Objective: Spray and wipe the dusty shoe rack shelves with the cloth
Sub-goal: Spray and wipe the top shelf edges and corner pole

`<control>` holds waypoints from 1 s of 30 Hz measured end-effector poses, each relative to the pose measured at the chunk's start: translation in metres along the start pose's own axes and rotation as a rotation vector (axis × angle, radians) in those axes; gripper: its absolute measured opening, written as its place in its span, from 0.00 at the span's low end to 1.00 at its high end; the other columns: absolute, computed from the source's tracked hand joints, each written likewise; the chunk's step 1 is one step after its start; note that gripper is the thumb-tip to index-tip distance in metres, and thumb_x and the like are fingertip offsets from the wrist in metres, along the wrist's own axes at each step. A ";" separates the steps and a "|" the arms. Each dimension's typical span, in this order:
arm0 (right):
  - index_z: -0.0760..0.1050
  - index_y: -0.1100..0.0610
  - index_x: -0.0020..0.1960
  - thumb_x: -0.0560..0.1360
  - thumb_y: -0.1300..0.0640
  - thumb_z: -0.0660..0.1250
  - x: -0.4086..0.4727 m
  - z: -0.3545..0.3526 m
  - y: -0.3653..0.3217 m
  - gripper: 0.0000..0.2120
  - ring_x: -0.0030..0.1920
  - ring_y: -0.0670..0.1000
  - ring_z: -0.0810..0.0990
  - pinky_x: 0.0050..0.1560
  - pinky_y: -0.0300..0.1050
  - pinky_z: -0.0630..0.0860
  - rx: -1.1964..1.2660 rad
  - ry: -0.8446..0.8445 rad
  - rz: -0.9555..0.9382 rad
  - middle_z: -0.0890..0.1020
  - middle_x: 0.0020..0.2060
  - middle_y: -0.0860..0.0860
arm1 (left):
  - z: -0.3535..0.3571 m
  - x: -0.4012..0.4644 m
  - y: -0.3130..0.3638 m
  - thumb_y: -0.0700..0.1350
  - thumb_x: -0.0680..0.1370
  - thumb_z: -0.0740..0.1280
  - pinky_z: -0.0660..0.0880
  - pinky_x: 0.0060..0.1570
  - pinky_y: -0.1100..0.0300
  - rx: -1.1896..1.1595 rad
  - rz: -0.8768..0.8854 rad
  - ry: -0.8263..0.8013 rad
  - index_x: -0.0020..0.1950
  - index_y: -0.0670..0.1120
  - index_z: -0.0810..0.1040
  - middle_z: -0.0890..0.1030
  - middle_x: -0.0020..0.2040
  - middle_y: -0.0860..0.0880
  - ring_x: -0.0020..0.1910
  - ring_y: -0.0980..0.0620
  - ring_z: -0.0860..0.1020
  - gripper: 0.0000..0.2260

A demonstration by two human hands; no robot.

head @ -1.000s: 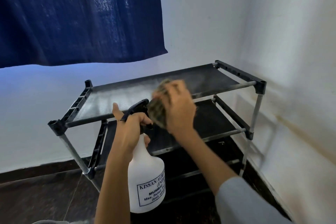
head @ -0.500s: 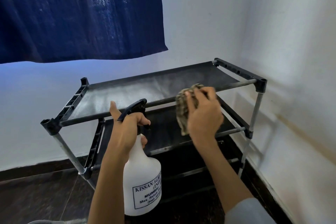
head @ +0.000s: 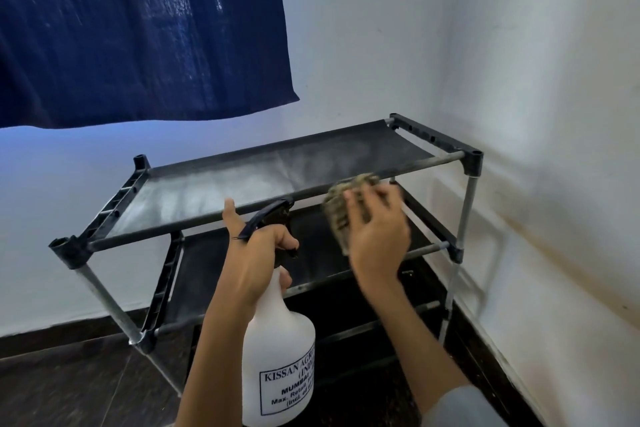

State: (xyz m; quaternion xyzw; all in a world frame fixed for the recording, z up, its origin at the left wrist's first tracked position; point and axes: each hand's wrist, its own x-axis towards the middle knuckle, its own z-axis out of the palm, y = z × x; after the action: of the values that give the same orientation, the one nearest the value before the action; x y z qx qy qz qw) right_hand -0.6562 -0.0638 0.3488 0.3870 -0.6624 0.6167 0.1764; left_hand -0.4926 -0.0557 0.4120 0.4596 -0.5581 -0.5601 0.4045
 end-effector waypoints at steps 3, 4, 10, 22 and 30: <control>0.80 0.53 0.51 0.75 0.43 0.60 -0.028 0.013 -0.013 0.17 0.38 0.45 0.76 0.33 0.39 0.77 -0.028 -0.304 -0.330 0.78 0.48 0.46 | 0.002 0.001 -0.003 0.32 0.71 0.61 0.71 0.26 0.57 -0.003 0.039 0.011 0.77 0.64 0.45 0.78 0.51 0.37 0.31 0.46 0.73 0.45; 0.80 0.53 0.51 0.75 0.42 0.59 -0.026 0.015 -0.011 0.17 0.37 0.45 0.76 0.31 0.38 0.77 -0.054 -0.345 -0.369 0.78 0.47 0.46 | 0.003 0.000 -0.003 0.32 0.72 0.61 0.72 0.29 0.56 0.004 0.048 0.010 0.77 0.63 0.44 0.78 0.51 0.37 0.34 0.45 0.74 0.44; 0.81 0.54 0.54 0.75 0.50 0.67 0.010 -0.019 0.019 0.12 0.39 0.46 0.76 0.35 0.41 0.77 0.012 -0.076 -0.074 0.78 0.47 0.47 | 0.011 -0.015 0.009 0.34 0.72 0.61 0.70 0.25 0.58 0.035 0.046 -0.017 0.76 0.67 0.43 0.78 0.58 0.34 0.21 0.48 0.72 0.45; 0.74 0.51 0.64 0.78 0.52 0.61 0.015 -0.027 0.003 0.16 0.48 0.49 0.73 0.46 0.45 0.77 -0.124 -0.418 -0.254 0.74 0.55 0.51 | 0.036 -0.057 0.021 0.34 0.73 0.61 0.71 0.24 0.58 0.069 0.068 -0.071 0.78 0.61 0.38 0.80 0.45 0.38 0.21 0.49 0.71 0.45; 0.70 0.47 0.69 0.80 0.51 0.59 0.041 -0.037 0.032 0.17 0.54 0.50 0.71 0.48 0.43 0.73 -0.152 -0.294 0.033 0.72 0.58 0.50 | 0.043 -0.031 0.018 0.34 0.72 0.61 0.70 0.22 0.59 0.054 0.040 -0.075 0.77 0.65 0.41 0.75 0.62 0.32 0.19 0.50 0.71 0.45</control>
State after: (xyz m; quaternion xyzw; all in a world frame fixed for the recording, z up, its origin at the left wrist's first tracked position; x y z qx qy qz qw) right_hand -0.7144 -0.0423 0.3629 0.4479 -0.7319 0.5044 0.0962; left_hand -0.5278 -0.0161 0.4303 0.4380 -0.5969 -0.5534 0.3816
